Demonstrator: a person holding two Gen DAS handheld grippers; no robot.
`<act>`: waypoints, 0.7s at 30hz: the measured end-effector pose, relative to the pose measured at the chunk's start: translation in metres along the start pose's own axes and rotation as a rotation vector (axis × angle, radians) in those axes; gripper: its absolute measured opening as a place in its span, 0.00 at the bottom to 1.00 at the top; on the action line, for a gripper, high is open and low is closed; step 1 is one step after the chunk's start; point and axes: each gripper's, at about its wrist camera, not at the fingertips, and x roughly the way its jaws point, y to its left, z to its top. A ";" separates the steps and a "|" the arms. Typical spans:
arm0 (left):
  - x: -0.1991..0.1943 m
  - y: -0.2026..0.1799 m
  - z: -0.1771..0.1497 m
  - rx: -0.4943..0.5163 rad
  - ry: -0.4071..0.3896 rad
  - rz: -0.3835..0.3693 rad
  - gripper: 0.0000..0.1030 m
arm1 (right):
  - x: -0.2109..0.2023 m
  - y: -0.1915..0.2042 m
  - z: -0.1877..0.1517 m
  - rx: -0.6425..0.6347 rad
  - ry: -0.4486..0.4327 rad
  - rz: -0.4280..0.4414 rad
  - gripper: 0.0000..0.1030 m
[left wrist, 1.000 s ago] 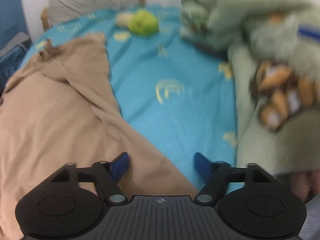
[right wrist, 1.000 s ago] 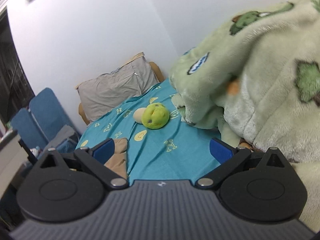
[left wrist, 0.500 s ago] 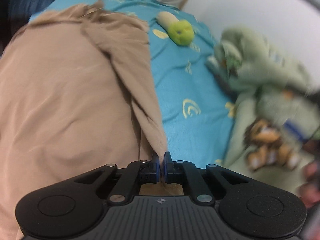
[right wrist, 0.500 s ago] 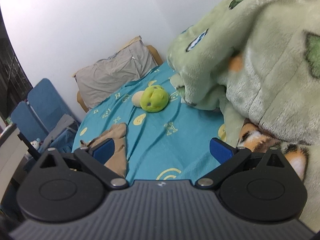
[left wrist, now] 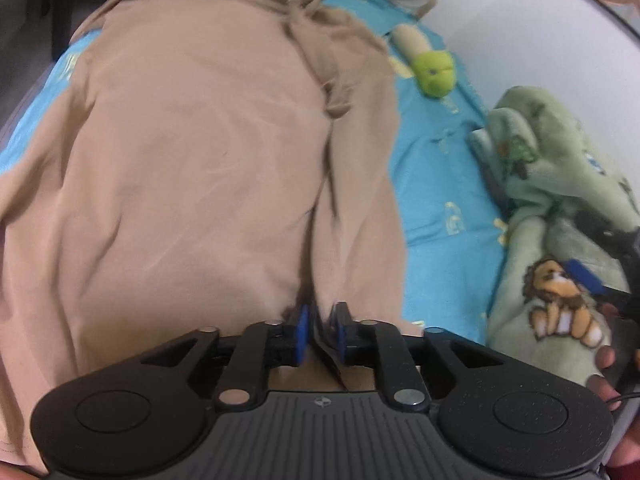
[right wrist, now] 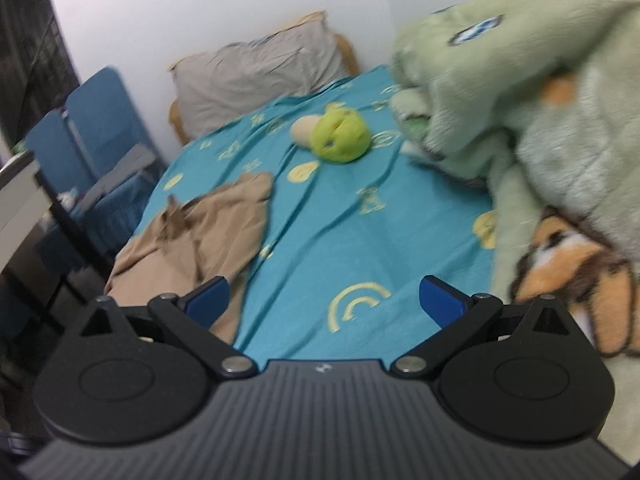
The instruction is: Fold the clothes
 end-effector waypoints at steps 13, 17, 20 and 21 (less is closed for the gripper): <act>-0.027 -0.007 0.014 0.075 -0.201 0.012 0.49 | 0.045 0.055 -0.062 -0.016 0.519 0.319 0.75; -0.033 0.002 0.020 0.041 -0.232 0.018 0.49 | 0.034 0.080 -0.076 -0.126 0.596 0.339 0.31; -0.041 0.004 0.022 0.036 -0.259 0.005 0.48 | 0.005 0.113 -0.087 -0.321 0.532 0.330 0.20; -0.043 0.004 0.022 0.042 -0.265 0.006 0.48 | -0.002 0.123 -0.095 -0.376 0.538 0.337 0.19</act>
